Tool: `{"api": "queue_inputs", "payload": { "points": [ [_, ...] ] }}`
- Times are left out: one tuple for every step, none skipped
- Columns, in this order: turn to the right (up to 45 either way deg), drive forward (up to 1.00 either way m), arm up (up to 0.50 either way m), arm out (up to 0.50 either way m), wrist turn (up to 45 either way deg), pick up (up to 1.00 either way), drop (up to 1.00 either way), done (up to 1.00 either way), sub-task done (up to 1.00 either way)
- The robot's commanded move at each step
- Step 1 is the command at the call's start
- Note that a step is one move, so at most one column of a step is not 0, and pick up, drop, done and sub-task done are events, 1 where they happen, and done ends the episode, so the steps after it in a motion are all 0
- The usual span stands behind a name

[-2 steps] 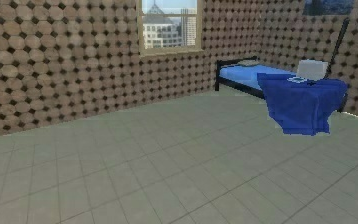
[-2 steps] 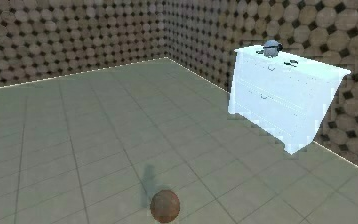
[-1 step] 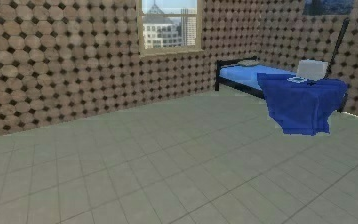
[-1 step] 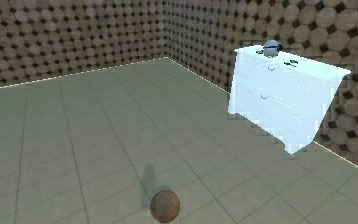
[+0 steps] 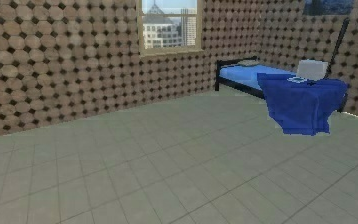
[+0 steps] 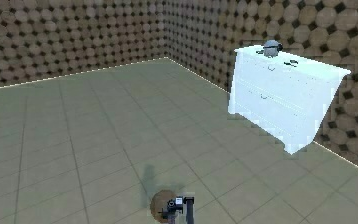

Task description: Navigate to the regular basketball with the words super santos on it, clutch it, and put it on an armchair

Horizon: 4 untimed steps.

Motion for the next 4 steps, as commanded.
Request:
{"api": "queue_inputs", "payload": {
  "points": [
    [0.0,0.0,0.0,0.0,45.0,0.0,0.0,0.0,0.0],
    [0.0,0.0,0.0,0.0,45.0,0.0,0.0,0.0,0.0],
    [0.0,0.0,0.0,0.0,45.0,0.0,0.0,0.0,0.0],
    [0.0,0.0,0.0,0.0,24.0,0.0,0.0,0.0,0.0]
  ]
}}
